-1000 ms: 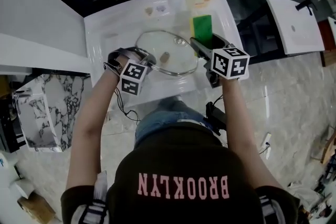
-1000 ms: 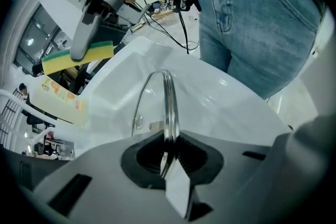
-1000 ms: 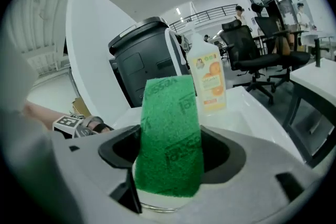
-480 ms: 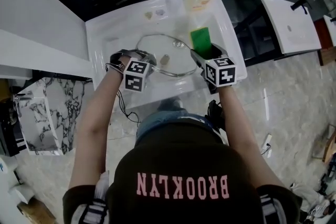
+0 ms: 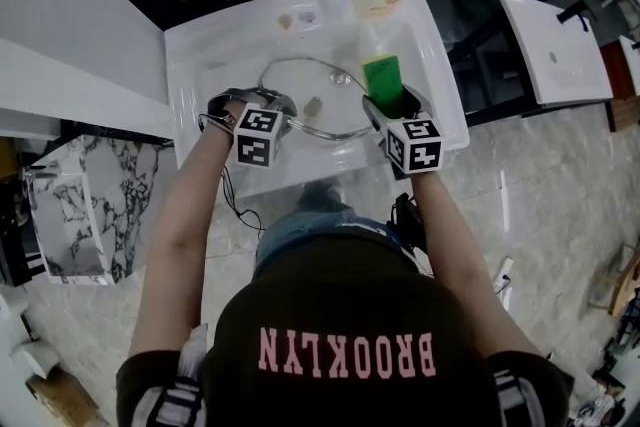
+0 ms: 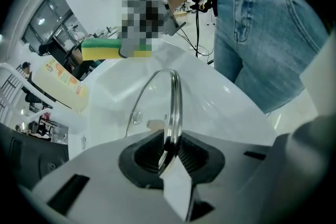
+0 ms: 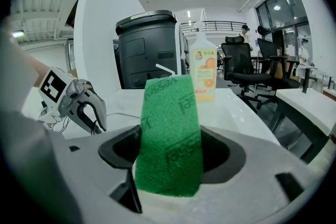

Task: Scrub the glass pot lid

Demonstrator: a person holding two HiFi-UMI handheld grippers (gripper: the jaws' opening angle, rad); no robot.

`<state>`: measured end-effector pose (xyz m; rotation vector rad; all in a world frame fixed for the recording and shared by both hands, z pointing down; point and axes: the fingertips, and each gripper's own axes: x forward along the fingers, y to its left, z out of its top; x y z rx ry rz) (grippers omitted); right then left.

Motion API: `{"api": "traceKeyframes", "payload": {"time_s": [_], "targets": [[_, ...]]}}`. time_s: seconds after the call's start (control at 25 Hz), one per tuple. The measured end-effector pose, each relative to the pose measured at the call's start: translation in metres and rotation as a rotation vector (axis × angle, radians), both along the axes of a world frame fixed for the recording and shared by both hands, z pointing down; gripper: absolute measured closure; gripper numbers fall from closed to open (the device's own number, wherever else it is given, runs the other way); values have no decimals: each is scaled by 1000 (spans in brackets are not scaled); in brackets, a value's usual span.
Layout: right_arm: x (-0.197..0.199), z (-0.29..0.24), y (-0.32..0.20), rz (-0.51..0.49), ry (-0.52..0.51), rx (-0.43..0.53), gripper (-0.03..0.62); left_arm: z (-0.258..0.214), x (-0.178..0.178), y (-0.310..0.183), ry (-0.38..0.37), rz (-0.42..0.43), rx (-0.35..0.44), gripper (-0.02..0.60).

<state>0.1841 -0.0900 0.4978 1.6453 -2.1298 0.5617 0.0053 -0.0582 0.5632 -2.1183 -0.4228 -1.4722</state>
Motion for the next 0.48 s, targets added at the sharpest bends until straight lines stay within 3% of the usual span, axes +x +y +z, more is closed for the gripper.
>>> {"api": "traceKeyframes", "payload": {"time_s": [0.48], "targets": [[2, -5, 5, 7, -20, 12, 269, 2, 0, 1, -12, -28, 5, 525]]}}
